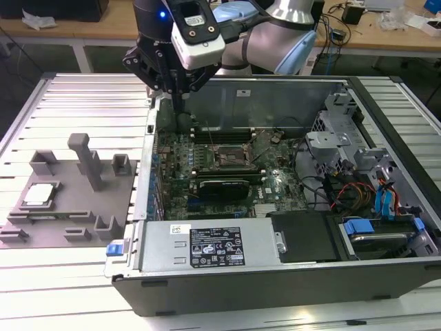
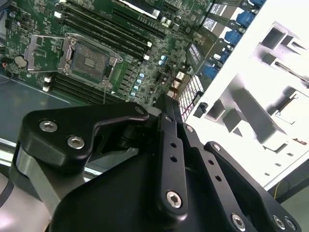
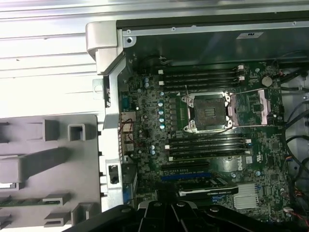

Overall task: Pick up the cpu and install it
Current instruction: 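Reach for the cpu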

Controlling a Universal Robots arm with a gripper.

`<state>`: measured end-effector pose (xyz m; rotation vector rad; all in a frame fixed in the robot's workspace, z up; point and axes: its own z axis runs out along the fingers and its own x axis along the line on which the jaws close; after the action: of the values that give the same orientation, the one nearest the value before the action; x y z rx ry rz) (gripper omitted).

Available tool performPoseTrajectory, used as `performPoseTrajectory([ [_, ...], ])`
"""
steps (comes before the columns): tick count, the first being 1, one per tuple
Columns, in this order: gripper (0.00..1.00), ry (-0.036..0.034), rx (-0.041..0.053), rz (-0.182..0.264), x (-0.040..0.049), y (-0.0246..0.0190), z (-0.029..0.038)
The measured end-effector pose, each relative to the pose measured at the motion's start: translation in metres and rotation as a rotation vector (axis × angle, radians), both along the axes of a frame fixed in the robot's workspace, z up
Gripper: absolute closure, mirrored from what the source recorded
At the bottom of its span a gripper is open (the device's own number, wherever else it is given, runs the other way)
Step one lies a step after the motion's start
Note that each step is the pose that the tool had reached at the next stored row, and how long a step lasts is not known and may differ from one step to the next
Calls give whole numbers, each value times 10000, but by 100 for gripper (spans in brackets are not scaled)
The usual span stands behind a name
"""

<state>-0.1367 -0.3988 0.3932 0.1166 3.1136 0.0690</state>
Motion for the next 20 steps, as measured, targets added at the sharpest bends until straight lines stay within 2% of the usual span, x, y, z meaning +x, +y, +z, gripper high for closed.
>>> performPoseTrajectory([
  [9,89,0,-1,-1,-69,0,0],
  [20,89,0,-1,0,-194,0,0],
])
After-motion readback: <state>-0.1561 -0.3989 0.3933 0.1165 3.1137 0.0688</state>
